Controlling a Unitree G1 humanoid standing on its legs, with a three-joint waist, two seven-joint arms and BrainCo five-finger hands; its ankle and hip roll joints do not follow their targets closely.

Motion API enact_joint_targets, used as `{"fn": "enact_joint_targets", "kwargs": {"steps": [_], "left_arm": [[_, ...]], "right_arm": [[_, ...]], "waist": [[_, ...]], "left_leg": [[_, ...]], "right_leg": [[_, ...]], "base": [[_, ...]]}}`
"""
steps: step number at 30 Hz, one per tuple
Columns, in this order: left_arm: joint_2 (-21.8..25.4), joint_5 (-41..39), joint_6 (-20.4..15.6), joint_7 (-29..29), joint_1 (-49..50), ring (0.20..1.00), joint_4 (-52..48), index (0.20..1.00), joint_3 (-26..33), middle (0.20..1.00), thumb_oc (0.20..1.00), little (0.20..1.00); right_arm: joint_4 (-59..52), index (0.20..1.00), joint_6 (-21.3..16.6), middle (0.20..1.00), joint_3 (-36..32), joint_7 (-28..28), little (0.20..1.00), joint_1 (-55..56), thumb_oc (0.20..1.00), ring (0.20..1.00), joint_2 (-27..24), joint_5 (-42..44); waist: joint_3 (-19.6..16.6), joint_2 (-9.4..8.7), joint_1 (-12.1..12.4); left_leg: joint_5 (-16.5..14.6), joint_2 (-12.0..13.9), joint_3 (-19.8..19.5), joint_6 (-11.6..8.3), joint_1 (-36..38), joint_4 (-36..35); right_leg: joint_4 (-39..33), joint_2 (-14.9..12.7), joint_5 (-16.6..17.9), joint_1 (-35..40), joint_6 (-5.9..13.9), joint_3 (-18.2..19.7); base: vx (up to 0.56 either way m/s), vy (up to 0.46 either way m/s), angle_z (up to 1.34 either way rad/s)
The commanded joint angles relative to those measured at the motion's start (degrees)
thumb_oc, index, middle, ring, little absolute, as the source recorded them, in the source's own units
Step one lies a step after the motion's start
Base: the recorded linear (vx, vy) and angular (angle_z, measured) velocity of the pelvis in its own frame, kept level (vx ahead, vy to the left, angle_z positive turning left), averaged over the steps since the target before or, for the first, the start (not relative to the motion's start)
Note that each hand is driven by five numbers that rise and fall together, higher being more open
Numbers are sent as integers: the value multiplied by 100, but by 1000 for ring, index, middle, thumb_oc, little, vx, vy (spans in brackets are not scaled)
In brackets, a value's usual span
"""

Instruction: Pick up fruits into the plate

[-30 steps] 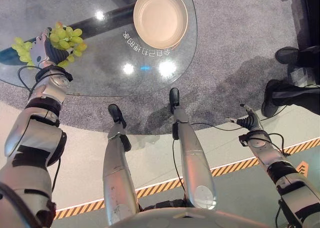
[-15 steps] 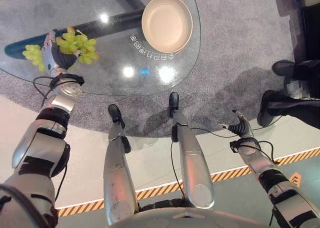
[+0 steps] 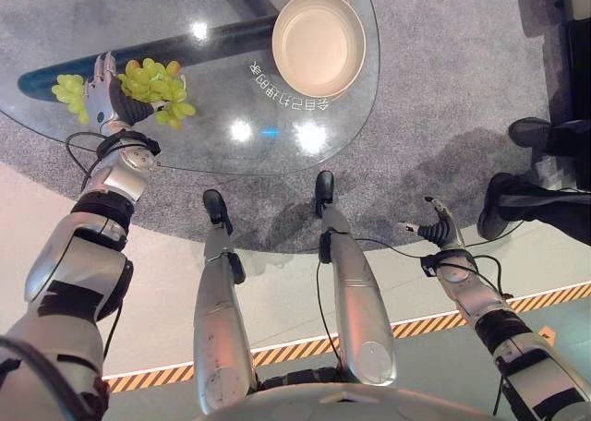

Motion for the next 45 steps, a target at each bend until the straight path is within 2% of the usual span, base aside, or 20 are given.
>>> {"fn": "enact_joint_targets", "kwargs": {"steps": [1, 5, 9, 17, 21, 22, 23, 24, 28, 32, 37, 43, 45], "left_arm": [[386, 849, 298, -21, -323, 1000, 273, 1000, -55, 1000, 1000, 1000], [465, 1333, 536, -215, -518, 1000, 485, 1000, -451, 1000, 1000, 1000], [456, 1781, 575, -425, -577, 1000, 564, 1000, -734, 1000, 1000, 1000], [429, 2437, 898, -1408, -452, 1000, 776, 1000, -1142, 1000, 1000, 1000], [382, 2379, 1103, -1985, -313, 1000, 960, 1000, -1292, 1000, 1000, 1000], [362, 2267, 1124, -2030, -276, 517, 987, 517, -1289, 517, 517, 517], [356, 2215, 1138, -2039, -263, 423, 997, 423, -1284, 423, 423, 423], [332, 2094, 1151, -2088, -229, 200, 1004, 200, -1242, 200, 200, 200], [267, 1659, 1162, -2252, -97, 200, 1070, 200, -1029, 200, 200, 200], [237, 1347, 1093, -2111, 24, 200, 1121, 200, -836, 200, 200, 200], [216, 797, 937, -1609, 182, 200, 1049, 200, -467, 200, 200, 200], [253, -89, 420, -635, 266, 200, 794, 200, 111, 200, 200, 200], [274, -361, 267, -467, 271, 200, 727, 200, 301, 200, 200, 200]], "right_arm": [[-89, 1000, -125, 1000, -40, -106, 1000, 117, 1000, 1000, -280, 82], [-59, 1000, -134, 1000, -22, -57, 1000, -15, 1000, 1000, -370, 102], [-16, 1000, -127, 1000, -27, -36, 1000, -110, 1000, 1000, -421, 116], [-148, 1000, 20, 1000, -104, -23, 1000, -259, 1000, 1000, -529, 172], [-227, 1000, 63, 1000, -146, -33, 1000, -357, 1000, 1000, -623, 205], [-227, 1000, 65, 1000, -152, -54, 1000, -382, 1000, 1000, -633, 213], [-229, 1000, 67, 1000, -156, -54, 1000, -393, 1000, 1000, -639, 214], [-258, 1000, 76, 1000, -174, -69, 1000, -421, 1000, 1000, -651, 219], [-449, 1000, 121, 1000, -256, -152, 1000, -474, 1000, 1000, -716, 247], [-575, 1000, 107, 1000, -321, -237, 1000, -530, 1000, 1000, -747, 264], [-818, 1000, 130, 1000, -363, -348, 1000, -544, 1000, 1000, -749, 262], [-981, 1000, 35, 1000, -372, -411, 1000, -385, 1000, 1000, -651, 247], [-985, 1000, 2, 1000, -360, -417, 1000, -336, 1000, 1000, -616, 239]], "waist": [[168, 16, -79], [168, 59, -123], [168, 111, -145], [168, 116, -193], [168, 112, -237], [168, 112, -246], [168, 111, -248], [168, 103, -257], [168, 72, -279], [168, 31, -289], [168, -22, -270], [168, -81, -227], [168, -85, -208]], "left_leg": [[-611, -530, 458, 114, -147, 348], [-600, -537, 486, 103, -186, 379], [-605, -552, 495, 100, -225, 397], [-614, -548, 496, 108, -300, 424], [-623, -542, 497, 115, -402, 479], [-627, -542, 490, 117, -434, 501], [-627, -542, 489, 119, -441, 501], [-633, -540, 488, 126, -469, 514], [-644, -533, 474, 136, -574, 528], [-646, -529, 464, 142, -639, 526], [-626, -533, 443, 152, -662, 467], [-627, -546, 398, 168, -626, 430], [-630, -554, 386, 170, -583, 407]], "right_leg": [[158, 469, -536, 169, -96, -231], [169, 455, -525, 118, -102, -197], [198, 451, -532, 49, -107, -178], [213, 482, -521, -39, -108, -143], [257, 518, -515, -154, -121, -105], [274, 526, -512, -190, -125, -89], [277, 531, -513, -199, -126, -84], [289, 545, -513, -231, -128, -71], [293, 600, -520, -331, -130, -14], [285, 636, -509, -387, -122, 13], [226, 674, -494, -385, -116, 24], [215, 698, -498, -345, -114, 12], [197, 690, -500, -305, -111, -6]], "base": [[3, 36, -2], [9, 39, -7], [4, 7, -1], [2, 5, -2], [1, 5, -1], [6, 19, -7], [8, 11, -9], [7, 9, -8], [2, 2, -1], [0, 1, -1], [0, 1, -5], [0, -2, -1], [0, 0, 0]]}}
